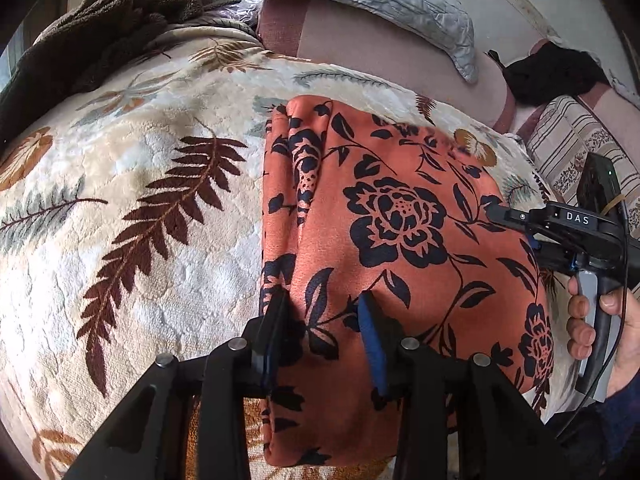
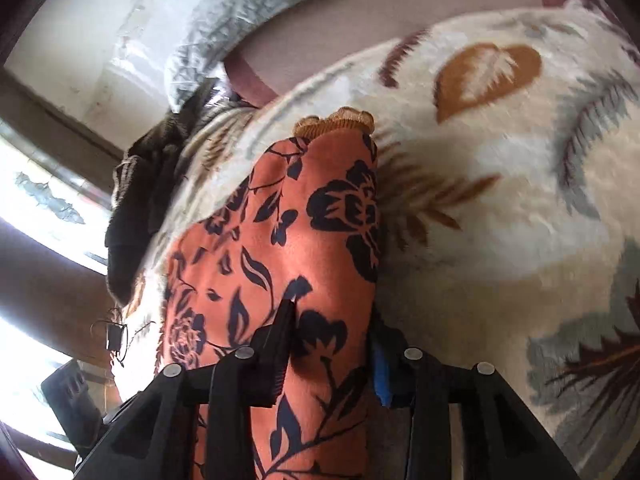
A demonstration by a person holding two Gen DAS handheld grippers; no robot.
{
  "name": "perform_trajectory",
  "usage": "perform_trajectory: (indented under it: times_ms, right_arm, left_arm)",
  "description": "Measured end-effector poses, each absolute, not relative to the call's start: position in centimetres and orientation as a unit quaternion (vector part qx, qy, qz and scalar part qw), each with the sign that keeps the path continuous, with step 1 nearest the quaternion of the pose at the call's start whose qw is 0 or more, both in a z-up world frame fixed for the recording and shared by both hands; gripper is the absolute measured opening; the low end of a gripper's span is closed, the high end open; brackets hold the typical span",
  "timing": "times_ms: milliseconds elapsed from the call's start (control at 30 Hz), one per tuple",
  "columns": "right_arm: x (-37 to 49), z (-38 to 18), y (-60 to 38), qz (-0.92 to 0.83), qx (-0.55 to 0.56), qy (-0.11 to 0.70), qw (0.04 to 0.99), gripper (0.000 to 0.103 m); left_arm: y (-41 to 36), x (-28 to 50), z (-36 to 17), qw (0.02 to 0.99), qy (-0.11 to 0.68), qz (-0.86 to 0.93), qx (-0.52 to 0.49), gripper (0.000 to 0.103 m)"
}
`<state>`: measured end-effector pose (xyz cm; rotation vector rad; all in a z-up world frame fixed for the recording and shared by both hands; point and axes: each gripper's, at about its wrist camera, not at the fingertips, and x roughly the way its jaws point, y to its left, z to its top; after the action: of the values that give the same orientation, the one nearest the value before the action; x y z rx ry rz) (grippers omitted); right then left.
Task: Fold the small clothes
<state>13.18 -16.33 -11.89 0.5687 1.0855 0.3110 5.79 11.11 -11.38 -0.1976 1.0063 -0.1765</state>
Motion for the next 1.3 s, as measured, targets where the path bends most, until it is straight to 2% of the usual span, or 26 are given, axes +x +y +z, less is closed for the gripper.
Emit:
perform_trajectory:
  times_ms: [33,67,100,233,267,300,333,400,500,567,600,667,733,800,867,1067,1133,1167,1233,1300]
  right_arm:
    - [12.5,-12.3,-17.2,0.155,0.307,0.5,0.795,0.051]
    - [11.5,-12.4,-17.8,0.167,0.337,0.492,0.785,0.064]
    - [10.3,-12.3,-18.2,0.175,0.353,0.486,0.78,0.072]
    - [6.1,-13.1,-17.4,0.201,0.361,0.502,0.76,0.074]
    - [5.6,-13.6,-16.8,0.2,0.352,0.515,0.755,0.072]
    - [5.4,-13.7,-16.2,0.196,0.33,0.522,0.762,0.049]
    - [5.3,-13.2,-15.4,0.19,0.294,0.522,0.778,0.036]
    - [4.7,-10.5,-13.1,0.163,0.204,0.508,0.821,0.03]
    - [4.4,-9.6,-10.4,0.128,0.103,0.511,0.844,0.031]
    - [4.8,-10.9,-11.7,0.127,0.156,0.522,0.829,0.038]
    - [4.7,-11.1,-12.6,0.134,0.192,0.518,0.823,0.055]
    - [4.1,-11.5,-14.0,0.151,0.243,0.51,0.811,0.077]
    - [3.5,-11.7,-14.8,0.16,0.259,0.498,0.812,0.078]
    - [3.2,-11.9,-15.7,0.165,0.269,0.489,0.813,0.078]
    - [3.2,-12.1,-16.6,0.164,0.286,0.479,0.813,0.078]
    - [3.2,-12.5,-17.5,0.176,0.333,0.457,0.806,0.078]
    - [2.9,-12.4,-18.2,0.179,0.347,0.448,0.805,0.078]
    - [2.9,-12.4,-18.5,0.18,0.353,0.447,0.802,0.078]
    - [2.9,-12.6,-19.1,0.184,0.37,0.445,0.794,0.078]
    - [3.0,-12.7,-19.4,0.189,0.382,0.445,0.788,0.078]
  left_arm:
    - [11.1,5.7,-11.4,0.869,0.479,-0.083,-0.093,0.038]
    - [11.1,5.7,-11.3,0.869,0.478,-0.083,-0.094,0.038]
    - [11.1,5.7,-11.3,0.87,0.478,-0.083,-0.094,0.038]
    - [11.0,5.7,-11.3,0.869,0.478,-0.083,-0.094,0.038]
    - [11.0,5.7,-11.4,0.869,0.478,-0.084,-0.095,0.038]
    - [11.1,5.7,-11.4,0.868,0.479,-0.084,-0.098,0.038]
    - [11.1,5.7,-11.4,0.868,0.479,-0.084,-0.102,0.038]
    - [11.1,5.6,-11.4,0.868,0.478,-0.081,-0.104,0.038]
    - [11.5,5.4,-10.9,0.868,0.474,-0.084,-0.118,0.038]
    - [12.5,4.5,-9.7,0.871,0.455,-0.099,-0.154,0.038]
    - [13.2,3.8,-9.2,0.873,0.444,-0.111,-0.171,0.038]
    - [13.8,2.7,-8.8,0.87,0.443,-0.13,-0.176,0.038]
    - [13.7,2.8,-10.7,0.854,0.486,-0.116,-0.147,0.037]
    - [14.5,3.3,-13.5,0.823,0.525,-0.117,-0.184,0.036]
    - [14.9,3.5,-12.8,0.821,0.519,-0.128,-0.2,0.032]
    - [14.4,3.5,-11.3,0.828,0.509,-0.119,-0.203,0.032]
    - [14.5,3.2,-9.6,0.841,0.487,-0.122,-0.201,0.034]
    - [14.5,3.3,-8.9,0.846,0.476,-0.128,-0.204,0.04]
    - [14.7,4.2,-7.8,0.851,0.458,-0.139,-0.216,0.045]
    - [14.9,6.3,-8.0,0.849,0.464,-0.132,-0.216,0.045]
